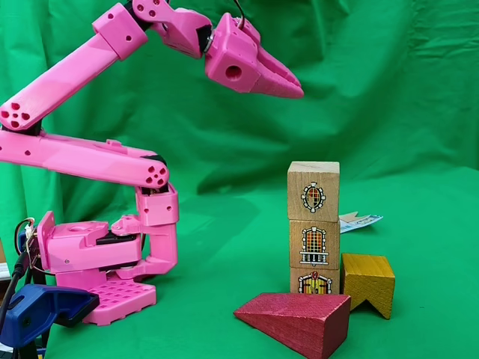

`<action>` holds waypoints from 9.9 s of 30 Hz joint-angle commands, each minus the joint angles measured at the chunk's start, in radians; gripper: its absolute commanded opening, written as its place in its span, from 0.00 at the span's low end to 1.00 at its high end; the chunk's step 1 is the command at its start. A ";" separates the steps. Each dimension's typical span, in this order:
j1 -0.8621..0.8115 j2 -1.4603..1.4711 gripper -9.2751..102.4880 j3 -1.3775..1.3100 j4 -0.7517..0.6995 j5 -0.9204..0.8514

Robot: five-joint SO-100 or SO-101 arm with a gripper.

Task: Grasp some building blocks and build the house on the picture.

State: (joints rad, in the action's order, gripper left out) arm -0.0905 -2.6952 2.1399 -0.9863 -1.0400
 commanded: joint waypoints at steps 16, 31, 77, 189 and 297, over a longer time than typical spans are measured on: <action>-0.179 0.337 0.10 -0.339 -0.172 -0.029; -0.264 0.569 0.11 -0.505 -0.407 -0.204; -0.296 1.015 0.15 -0.997 -0.861 -0.328; -0.410 1.091 0.26 -0.735 -0.698 -0.505; -0.400 1.597 0.26 -1.204 -0.637 -0.509</action>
State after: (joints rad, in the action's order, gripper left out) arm -0.4924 -1.0784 0.9541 -1.6076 -1.5463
